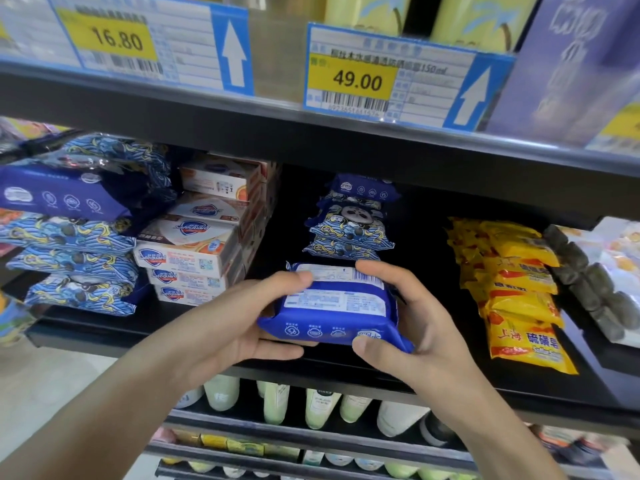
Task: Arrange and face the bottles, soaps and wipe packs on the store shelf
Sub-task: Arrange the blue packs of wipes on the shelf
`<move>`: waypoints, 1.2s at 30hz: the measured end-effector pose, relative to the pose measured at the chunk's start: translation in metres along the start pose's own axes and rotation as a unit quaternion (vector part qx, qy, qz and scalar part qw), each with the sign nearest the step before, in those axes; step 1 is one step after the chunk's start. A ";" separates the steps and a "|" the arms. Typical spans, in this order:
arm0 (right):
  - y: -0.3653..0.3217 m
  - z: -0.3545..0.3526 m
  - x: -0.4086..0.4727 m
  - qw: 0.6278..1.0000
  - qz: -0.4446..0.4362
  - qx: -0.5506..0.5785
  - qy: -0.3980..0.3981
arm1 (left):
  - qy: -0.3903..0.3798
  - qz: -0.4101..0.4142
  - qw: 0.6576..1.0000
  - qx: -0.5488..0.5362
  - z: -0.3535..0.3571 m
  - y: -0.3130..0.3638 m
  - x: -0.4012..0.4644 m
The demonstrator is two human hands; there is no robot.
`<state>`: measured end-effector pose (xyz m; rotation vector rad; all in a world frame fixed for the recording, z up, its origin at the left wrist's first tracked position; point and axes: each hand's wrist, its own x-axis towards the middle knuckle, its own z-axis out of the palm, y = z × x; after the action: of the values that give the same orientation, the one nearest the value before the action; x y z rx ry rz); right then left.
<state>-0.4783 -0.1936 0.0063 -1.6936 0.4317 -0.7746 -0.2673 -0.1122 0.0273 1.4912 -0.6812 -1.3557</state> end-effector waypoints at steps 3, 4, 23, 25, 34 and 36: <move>0.004 0.002 -0.002 1.000 -0.002 -0.007 -0.016 | -0.020 0.024 1.000 0.004 0.001 -0.006 -0.009; 0.005 0.003 -0.002 1.000 0.000 -0.010 -0.016 | -0.017 0.034 0.999 0.001 0.002 -0.006 -0.005; -0.011 0.000 0.012 0.964 0.262 0.030 0.043 | 0.011 0.181 0.982 0.051 -0.005 -0.018 -0.006; -0.013 0.001 0.013 0.957 0.283 0.041 0.041 | 0.003 0.197 0.979 0.056 -0.006 -0.020 -0.005; -0.012 0.015 0.016 0.944 0.315 0.092 0.027 | 0.001 0.275 0.954 0.122 -0.010 -0.030 0.001; -0.011 0.015 0.016 0.943 0.311 0.110 0.036 | 0.008 0.288 0.947 0.139 -0.011 -0.031 0.001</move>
<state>-0.4574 -0.1904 0.0193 -1.2159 0.8484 -0.3967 -0.2626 -0.0988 -0.0019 1.3597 -1.2260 -0.8186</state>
